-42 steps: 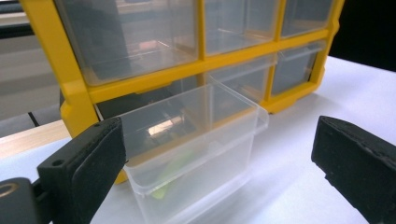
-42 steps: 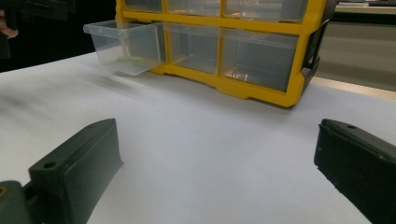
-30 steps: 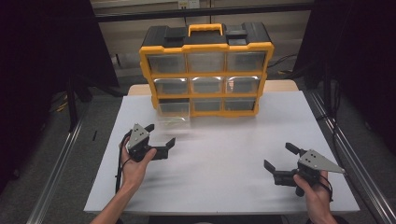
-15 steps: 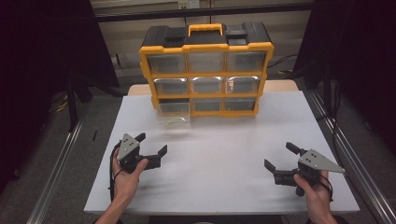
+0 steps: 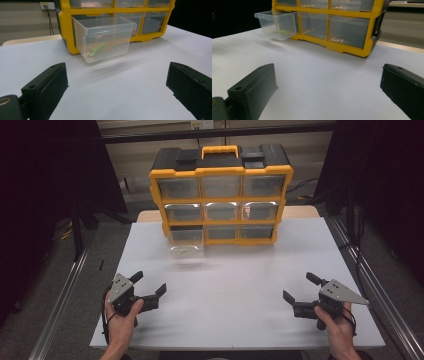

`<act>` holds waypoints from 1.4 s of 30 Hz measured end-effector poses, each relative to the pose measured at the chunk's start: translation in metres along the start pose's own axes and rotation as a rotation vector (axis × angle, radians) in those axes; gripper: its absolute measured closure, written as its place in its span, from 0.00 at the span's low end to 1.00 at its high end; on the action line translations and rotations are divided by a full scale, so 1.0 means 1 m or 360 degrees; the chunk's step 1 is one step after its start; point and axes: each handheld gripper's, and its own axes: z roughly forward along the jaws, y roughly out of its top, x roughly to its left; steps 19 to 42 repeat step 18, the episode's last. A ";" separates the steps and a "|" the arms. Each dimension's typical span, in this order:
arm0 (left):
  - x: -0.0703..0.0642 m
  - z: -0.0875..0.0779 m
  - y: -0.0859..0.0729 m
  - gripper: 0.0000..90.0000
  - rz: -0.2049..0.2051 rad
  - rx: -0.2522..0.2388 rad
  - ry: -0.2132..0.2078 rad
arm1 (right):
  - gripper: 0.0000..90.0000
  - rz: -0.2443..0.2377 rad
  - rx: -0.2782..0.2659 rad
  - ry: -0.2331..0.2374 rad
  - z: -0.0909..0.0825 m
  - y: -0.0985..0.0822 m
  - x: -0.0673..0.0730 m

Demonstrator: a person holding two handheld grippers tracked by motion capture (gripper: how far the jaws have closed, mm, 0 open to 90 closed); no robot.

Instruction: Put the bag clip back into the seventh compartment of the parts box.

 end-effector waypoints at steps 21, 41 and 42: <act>-0.002 -0.005 -0.011 0.04 -0.0040 0.0053 -0.0035 | 0.00 0.0009 0.0020 0.0000 0.002 -0.001 -0.001; -0.002 -0.005 -0.011 0.04 -0.0040 0.0053 -0.0035 | 0.00 0.0009 0.0020 0.0000 0.002 -0.001 -0.001; -0.002 -0.005 -0.011 0.04 -0.0040 0.0053 -0.0035 | 0.00 0.0009 0.0020 0.0000 0.002 -0.001 -0.001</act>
